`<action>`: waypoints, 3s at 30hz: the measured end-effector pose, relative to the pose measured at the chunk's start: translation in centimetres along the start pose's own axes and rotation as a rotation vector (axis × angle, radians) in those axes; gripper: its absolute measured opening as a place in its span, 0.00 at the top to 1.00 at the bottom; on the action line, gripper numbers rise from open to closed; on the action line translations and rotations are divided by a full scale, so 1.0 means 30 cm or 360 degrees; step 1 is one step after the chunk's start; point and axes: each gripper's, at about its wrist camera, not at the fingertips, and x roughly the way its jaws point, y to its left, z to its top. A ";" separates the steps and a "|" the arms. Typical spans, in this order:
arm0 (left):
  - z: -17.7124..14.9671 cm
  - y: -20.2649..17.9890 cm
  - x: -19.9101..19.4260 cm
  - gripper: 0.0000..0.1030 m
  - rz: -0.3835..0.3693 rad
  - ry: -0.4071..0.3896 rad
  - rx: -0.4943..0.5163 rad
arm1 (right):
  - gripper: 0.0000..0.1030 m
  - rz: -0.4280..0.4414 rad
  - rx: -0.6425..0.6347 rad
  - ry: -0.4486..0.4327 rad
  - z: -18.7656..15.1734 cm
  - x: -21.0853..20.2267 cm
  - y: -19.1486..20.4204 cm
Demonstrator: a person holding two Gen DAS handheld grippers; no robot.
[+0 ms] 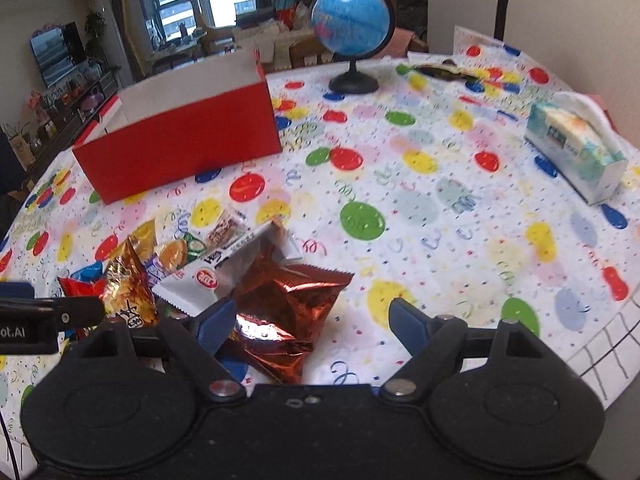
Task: Organize snacks
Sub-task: 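Grasp the red-yellow chip bag with left gripper while right gripper grasps copper foil bag, then carry both bags into the red box and open both grippers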
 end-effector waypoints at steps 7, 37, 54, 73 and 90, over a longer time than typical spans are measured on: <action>0.041 -0.046 0.087 0.05 -0.0062 0.0067 0.0371 | 0.19 -0.0034 0.0015 0.0059 -0.009 0.064 0.026; 0.062 0.076 0.141 0.36 -0.0231 0.0186 0.0166 | 0.58 -0.0036 0.0178 0.0011 0.019 0.113 0.051; 0.122 0.164 0.009 0.68 -0.0257 0.0036 -0.0013 | 0.63 -0.0064 0.0087 -0.0282 0.107 -0.086 0.103; 0.030 0.083 0.138 0.23 -0.0215 0.0314 0.0295 | 0.63 -0.0020 -0.0047 -0.0265 0.063 -0.089 0.219; 0.026 0.125 0.085 0.48 -0.0233 0.0166 0.0114 | 0.63 -0.0037 0.0022 -0.0250 0.052 -0.090 0.203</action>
